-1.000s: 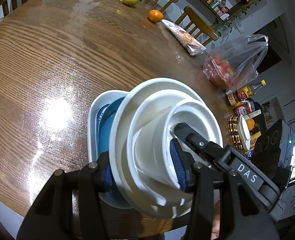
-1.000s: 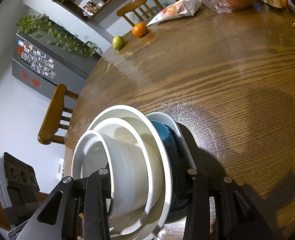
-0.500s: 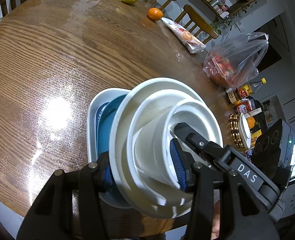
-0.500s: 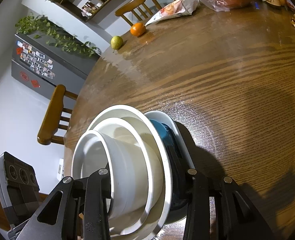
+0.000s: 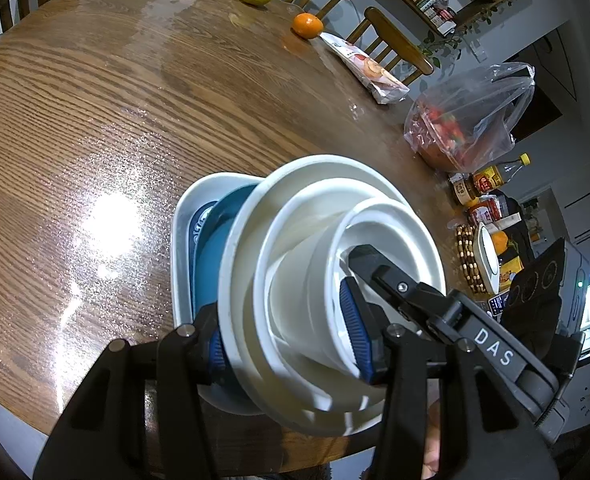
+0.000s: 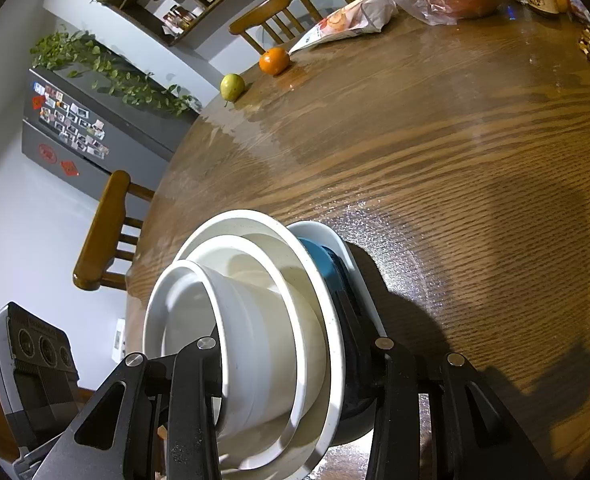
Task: Organize plates and bowls
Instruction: 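Lower the bowl stack with both grippers onto the teal plate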
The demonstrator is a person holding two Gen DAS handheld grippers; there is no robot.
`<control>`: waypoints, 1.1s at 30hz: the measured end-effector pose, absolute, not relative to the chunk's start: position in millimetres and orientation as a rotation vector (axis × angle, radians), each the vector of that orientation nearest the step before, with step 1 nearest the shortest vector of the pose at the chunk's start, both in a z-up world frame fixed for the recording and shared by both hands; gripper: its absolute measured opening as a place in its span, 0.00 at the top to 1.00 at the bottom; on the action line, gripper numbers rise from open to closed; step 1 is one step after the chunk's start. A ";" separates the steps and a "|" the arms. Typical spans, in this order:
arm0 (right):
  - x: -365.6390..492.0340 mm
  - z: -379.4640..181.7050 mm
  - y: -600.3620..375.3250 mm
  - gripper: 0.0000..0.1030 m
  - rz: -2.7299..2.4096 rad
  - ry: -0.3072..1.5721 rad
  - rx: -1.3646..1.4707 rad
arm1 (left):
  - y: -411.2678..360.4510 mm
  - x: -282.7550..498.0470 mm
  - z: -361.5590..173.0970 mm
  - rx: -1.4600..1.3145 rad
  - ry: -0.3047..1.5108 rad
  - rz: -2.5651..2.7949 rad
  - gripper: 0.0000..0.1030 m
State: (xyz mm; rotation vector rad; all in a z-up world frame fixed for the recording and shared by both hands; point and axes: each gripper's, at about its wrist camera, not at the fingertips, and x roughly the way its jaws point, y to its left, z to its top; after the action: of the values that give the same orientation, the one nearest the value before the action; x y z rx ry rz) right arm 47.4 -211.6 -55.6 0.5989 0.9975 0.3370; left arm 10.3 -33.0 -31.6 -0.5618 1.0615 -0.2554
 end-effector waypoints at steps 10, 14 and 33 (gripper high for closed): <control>48.1 -56.4 -214.9 0.60 0.336 0.998 0.599 | -34.1 9.0 -33.3 -0.563 1.068 -0.255 0.54; 49.4 -58.1 -217.3 0.60 0.334 1.002 0.599 | -34.0 9.8 -35.3 -0.566 1.073 -0.255 0.54; 46.8 -59.0 -213.6 0.60 0.330 0.990 0.580 | -28.0 12.1 -38.7 -0.578 1.081 -0.270 0.54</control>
State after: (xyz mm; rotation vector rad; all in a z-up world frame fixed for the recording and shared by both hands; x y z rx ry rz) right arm 46.8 -213.6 -59.0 0.5801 0.9904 0.3295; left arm 12.1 -28.0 -38.7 -0.5780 1.0812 -0.2698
